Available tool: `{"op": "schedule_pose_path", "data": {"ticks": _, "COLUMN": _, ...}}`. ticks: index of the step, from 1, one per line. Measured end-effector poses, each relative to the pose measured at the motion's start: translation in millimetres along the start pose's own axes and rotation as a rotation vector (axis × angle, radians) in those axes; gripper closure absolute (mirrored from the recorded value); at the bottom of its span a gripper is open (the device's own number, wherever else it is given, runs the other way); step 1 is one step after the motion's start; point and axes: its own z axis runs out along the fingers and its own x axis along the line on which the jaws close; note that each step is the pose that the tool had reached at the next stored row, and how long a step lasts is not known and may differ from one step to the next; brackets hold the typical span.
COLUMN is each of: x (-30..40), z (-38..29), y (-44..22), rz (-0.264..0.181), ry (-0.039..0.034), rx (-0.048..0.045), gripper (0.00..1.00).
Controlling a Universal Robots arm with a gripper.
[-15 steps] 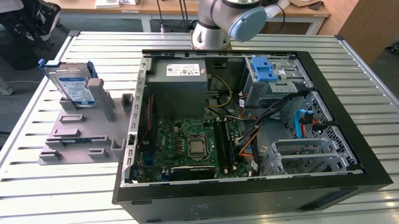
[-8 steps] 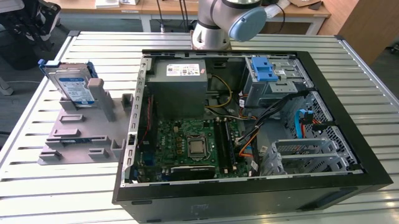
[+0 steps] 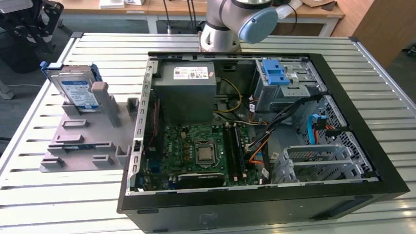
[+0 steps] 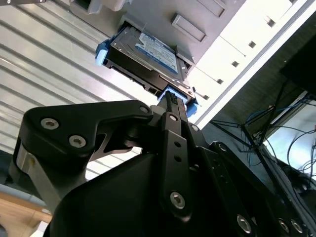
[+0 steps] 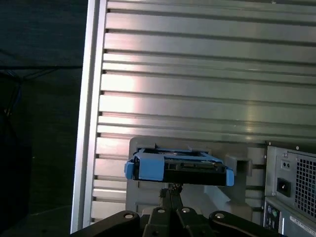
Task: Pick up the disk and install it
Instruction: 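Pick up the disk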
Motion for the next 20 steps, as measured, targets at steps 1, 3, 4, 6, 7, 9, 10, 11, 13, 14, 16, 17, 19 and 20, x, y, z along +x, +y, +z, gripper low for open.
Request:
{"op": "schedule_pose_path", "data": {"ticks": 1, "x": 0.0, "z": 0.0, "y": 0.0, "rz": -0.004, "ry": 0.0002, "rx": 0.0, "gripper": 0.89}}
{"op": "schedule_pose_path", "data": {"ticks": 3, "x": 0.0, "z": 0.1, "y": 0.0, "rz": -0.005, "ry": 0.0001, "rx": 0.0, "gripper": 0.89}}
{"op": "schedule_pose_path", "data": {"ticks": 4, "x": 0.0, "z": 0.0, "y": 0.0, "rz": -0.005, "ry": 0.0002, "rx": 0.0, "gripper": 0.89}}
{"op": "schedule_pose_path", "data": {"ticks": 6, "x": 0.0, "z": 0.1, "y": 0.0, "rz": -0.005, "ry": 0.0001, "rx": -0.0001, "gripper": 0.89}}
{"op": "schedule_pose_path", "data": {"ticks": 7, "x": 0.0, "z": 0.1, "y": 0.0, "rz": -0.01, "ry": 0.0003, "rx": -0.0001, "gripper": 0.89}}
{"op": "schedule_pose_path", "data": {"ticks": 9, "x": 0.0, "z": 0.2, "y": 0.0, "rz": -0.039, "ry": 0.0014, "rx": -0.0001, "gripper": 0.89}}
{"op": "schedule_pose_path", "data": {"ticks": 10, "x": -0.1, "z": 0.2, "y": 0.0, "rz": -0.057, "ry": 0.0023, "rx": -0.0001, "gripper": 0.89}}
{"op": "schedule_pose_path", "data": {"ticks": 11, "x": 0.0, "z": 0.2, "y": 0.0, "rz": -0.075, "ry": 0.0031, "rx": 0.0, "gripper": 0.89}}
{"op": "schedule_pose_path", "data": {"ticks": 13, "x": 0.0, "z": 0.4, "y": 0.0, "rz": -0.111, "ry": 0.0046, "rx": 0.0, "gripper": 0.89}}
{"op": "schedule_pose_path", "data": {"ticks": 14, "x": 0.0, "z": 0.4, "y": 0.0, "rz": -0.13, "ry": 0.0055, "rx": 0.0, "gripper": 0.89}}
{"op": "schedule_pose_path", "data": {"ticks": 16, "x": 0.0, "z": 0.5, "y": 0.0, "rz": -0.166, "ry": 0.0069, "rx": 0.0, "gripper": 0.89}}
{"op": "schedule_pose_path", "data": {"ticks": 17, "x": 0.0, "z": 0.5, "y": 0.0, "rz": -0.184, "ry": 0.0077, "rx": 0.0, "gripper": 0.89}}
{"op": "schedule_pose_path", "data": {"ticks": 19, "x": 0.0, "z": 0.6, "y": 0.0, "rz": -0.22, "ry": 0.0093, "rx": 0.0, "gripper": 0.89}}
{"op": "schedule_pose_path", "data": {"ticks": 20, "x": 0.0, "z": 0.6, "y": 0.0, "rz": -0.24, "ry": 0.0101, "rx": 0.0001, "gripper": 0.89}}
